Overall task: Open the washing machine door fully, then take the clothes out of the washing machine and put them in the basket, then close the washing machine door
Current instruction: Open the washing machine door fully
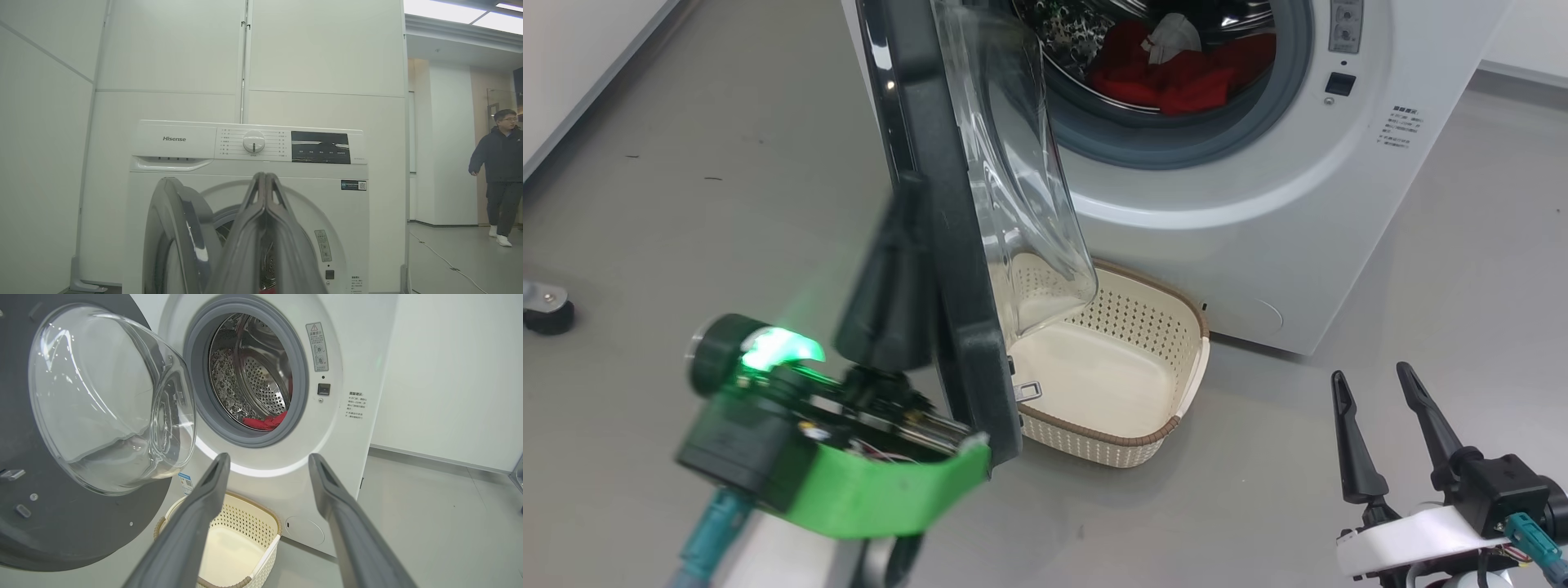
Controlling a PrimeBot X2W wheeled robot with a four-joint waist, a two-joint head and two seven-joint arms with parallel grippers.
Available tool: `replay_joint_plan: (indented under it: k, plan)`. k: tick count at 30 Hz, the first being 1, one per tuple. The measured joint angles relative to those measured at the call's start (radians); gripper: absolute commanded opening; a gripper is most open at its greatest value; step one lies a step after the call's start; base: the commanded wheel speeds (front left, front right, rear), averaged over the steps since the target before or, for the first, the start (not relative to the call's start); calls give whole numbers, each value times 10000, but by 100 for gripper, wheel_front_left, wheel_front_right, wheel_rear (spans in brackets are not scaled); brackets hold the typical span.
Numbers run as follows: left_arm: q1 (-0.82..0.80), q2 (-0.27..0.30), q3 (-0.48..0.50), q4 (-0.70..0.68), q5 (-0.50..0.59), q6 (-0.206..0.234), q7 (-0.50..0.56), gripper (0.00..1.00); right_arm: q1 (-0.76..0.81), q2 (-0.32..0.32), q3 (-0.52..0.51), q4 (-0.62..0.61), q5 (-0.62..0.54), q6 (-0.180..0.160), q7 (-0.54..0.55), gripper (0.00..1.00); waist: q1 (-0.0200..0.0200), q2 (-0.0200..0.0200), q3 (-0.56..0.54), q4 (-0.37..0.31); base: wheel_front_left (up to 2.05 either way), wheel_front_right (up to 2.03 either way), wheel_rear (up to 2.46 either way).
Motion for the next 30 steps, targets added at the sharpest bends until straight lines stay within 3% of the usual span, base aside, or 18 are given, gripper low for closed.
replay_joint_plan:
  k: [7, 13, 21, 30]
  plan:
    - [457, 38, -1595, 453, -36, -433, 36, 0, 13, 36, 2, 50, -40, 82, 0, 100, 0, 0, -61, -121, 0, 0, 0]
    - [1036, 84, -2351, 1120, -163, -648, 740, 0, 32, 65, -4, 61, -44, 128, 0, 100, 0, 0, -73, -213, 0, 0, 0]
    - [1498, 105, -2510, 2128, -303, -658, 1348, 0, 99, 88, -44, 69, -86, 173, 0, 100, 0, 0, -13, -263, 0, 0, 0]
    - [1556, 151, -2048, 2922, -343, -305, 1555, 0, 105, 121, -123, 104, -102, 245, 0, 100, 0, 0, 39, -297, 0, 0, 0]
